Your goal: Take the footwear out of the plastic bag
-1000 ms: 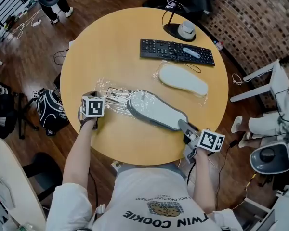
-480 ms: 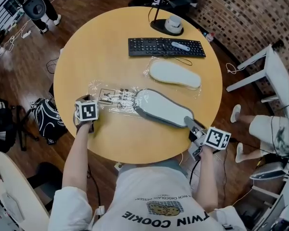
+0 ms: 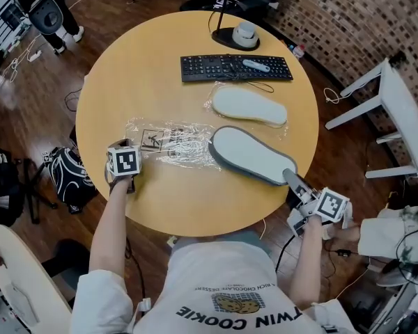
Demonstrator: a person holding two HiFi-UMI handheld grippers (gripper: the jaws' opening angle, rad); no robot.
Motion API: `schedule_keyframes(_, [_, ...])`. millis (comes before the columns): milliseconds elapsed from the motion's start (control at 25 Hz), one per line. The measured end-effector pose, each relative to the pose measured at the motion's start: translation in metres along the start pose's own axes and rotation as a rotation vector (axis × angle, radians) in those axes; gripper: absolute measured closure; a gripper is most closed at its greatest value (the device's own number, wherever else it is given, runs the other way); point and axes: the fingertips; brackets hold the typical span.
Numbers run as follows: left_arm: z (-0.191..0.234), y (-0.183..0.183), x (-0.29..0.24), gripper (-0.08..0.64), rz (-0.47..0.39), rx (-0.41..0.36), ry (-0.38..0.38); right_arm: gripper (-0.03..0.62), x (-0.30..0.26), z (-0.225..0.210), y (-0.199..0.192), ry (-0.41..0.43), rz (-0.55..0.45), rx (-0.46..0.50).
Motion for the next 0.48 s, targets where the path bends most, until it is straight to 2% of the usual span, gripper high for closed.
schedule_keyframes(160, [-0.003, 0.003, 0.000, 0.555, 0.002, -0.001, -0.003, 0.525, 0.015, 0.003, 0.012, 0.000, -0.022, -0.008])
schedule_keyframes(480, [-0.002, 0.003, 0.000, 0.555, -0.002, 0.004, -0.007, 0.525, 0.028, 0.030, 0.031, 0.067, -0.064, 0.021])
Point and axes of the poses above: the fingertips, and each gripper's own axes: x backward along the fingers, z to its left, y out of its top, and after that the axes turned 3 degrees about -y, right-handed
